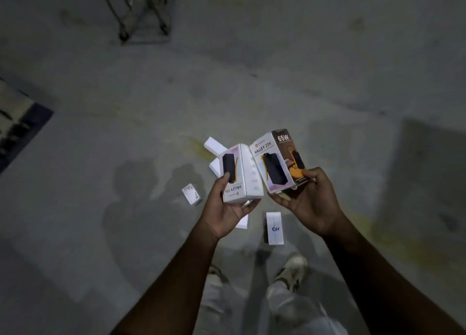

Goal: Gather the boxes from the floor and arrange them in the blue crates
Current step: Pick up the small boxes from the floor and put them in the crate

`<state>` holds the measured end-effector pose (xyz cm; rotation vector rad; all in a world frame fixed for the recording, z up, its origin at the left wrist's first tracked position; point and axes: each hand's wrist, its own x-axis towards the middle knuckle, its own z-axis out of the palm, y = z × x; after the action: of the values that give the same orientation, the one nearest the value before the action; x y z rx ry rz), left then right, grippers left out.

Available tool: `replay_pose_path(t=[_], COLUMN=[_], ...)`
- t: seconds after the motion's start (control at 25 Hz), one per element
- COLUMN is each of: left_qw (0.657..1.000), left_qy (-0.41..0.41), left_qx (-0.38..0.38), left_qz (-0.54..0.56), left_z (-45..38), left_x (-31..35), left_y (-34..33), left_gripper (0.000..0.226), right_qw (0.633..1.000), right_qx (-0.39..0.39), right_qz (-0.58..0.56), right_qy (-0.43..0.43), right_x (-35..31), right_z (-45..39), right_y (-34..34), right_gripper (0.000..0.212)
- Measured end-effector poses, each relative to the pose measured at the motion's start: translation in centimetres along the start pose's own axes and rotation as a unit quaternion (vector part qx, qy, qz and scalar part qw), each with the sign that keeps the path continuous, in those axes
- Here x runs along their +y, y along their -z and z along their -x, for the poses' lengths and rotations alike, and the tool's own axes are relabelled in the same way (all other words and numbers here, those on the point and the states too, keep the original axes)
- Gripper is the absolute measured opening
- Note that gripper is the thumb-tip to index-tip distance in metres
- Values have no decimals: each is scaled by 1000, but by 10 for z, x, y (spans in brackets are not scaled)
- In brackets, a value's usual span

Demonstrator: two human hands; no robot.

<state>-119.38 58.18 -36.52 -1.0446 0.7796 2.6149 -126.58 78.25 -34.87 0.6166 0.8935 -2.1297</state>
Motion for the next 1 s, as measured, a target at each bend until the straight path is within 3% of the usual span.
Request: replay_pose_path(t=[0.12, 0.24, 0.44, 0.52, 0.6, 0.8, 1.0], left_qw=[998, 994, 987, 982, 976, 956, 918], left_qy=[-56, -100, -158, -188, -214, -285, -363], left_qx=[-20, -40, -35, -15, 6, 59, 110], left_qz=[7, 10, -14, -27, -29, 28, 115], left_z=[56, 108, 205, 250, 293, 402, 489], left_x=[24, 48, 84, 94, 100, 100, 79], left_y=[-8, 6, 67, 103, 144, 241, 319], left_gripper=[53, 51, 65, 81, 94, 73, 80], right_qw=[998, 991, 972, 959, 936, 869, 791], right_qx=[-54, -103, -150, -178, -217, -309, -393], right_qz=[44, 80, 165, 209, 269, 364, 413], right_qy=[-9, -23, -67, -72, -75, -130, -224], right_x=[-4, 15, 88, 127, 169, 283, 382], right_z=[38, 63, 88, 100, 114, 147, 169], right_y=[-53, -98, -161, -193, -224, -287, -336], right_gripper=[48, 48, 47, 42, 38, 40, 46])
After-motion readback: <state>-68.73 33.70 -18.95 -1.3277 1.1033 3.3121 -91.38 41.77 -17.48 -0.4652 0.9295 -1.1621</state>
